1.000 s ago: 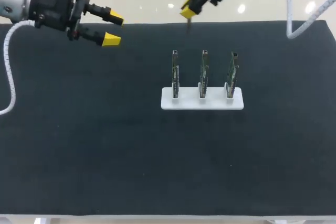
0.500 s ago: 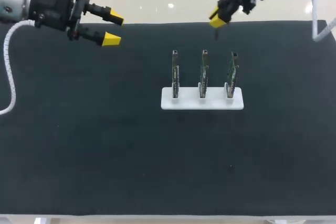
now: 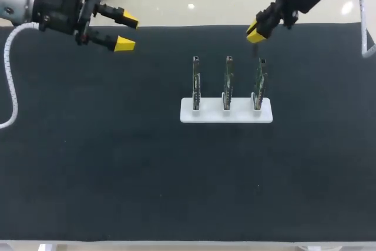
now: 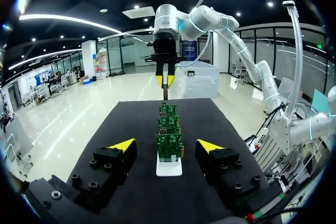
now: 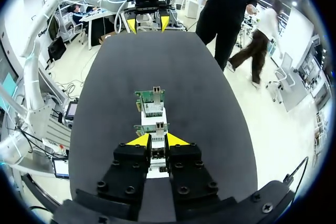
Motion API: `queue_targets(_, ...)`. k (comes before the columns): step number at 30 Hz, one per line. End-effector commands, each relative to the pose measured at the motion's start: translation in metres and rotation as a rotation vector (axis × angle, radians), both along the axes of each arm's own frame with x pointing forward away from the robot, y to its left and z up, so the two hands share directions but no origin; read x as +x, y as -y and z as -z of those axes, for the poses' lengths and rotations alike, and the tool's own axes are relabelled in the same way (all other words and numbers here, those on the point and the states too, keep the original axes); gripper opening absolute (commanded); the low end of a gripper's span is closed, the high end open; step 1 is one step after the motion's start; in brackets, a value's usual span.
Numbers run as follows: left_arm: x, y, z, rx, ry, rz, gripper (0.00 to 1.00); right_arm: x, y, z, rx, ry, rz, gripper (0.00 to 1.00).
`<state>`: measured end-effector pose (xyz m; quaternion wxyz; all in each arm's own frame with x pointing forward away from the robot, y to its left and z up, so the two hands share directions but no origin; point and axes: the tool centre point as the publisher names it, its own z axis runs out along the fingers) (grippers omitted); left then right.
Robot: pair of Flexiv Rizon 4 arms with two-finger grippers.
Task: Pick up the optical module with the left hand, and insert it into the network port with the right hand.
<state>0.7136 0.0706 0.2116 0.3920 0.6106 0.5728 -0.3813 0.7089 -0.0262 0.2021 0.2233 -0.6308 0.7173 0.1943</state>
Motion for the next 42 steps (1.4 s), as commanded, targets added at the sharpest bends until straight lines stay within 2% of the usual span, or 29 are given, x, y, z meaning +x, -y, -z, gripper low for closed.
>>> queue_targets(1, 0.001, 0.001, 0.0, 0.004, -0.001, 0.001, 1.0, 0.0, 0.006, 0.004, 0.009, 0.002, -0.001, 0.0)
queue_targets(21, 0.001, 0.001, 0.0, 0.004, -0.001, 0.001, 1.0, 0.009, 0.016, 0.015, 0.016, -0.01, -0.014, 0.0)
queue_targets(42, 0.001, 0.001, 0.0, 0.004, -0.001, 0.001, 1.0, 0.006, 0.022, 0.019, 0.024, -0.019, -0.01, 0.0)
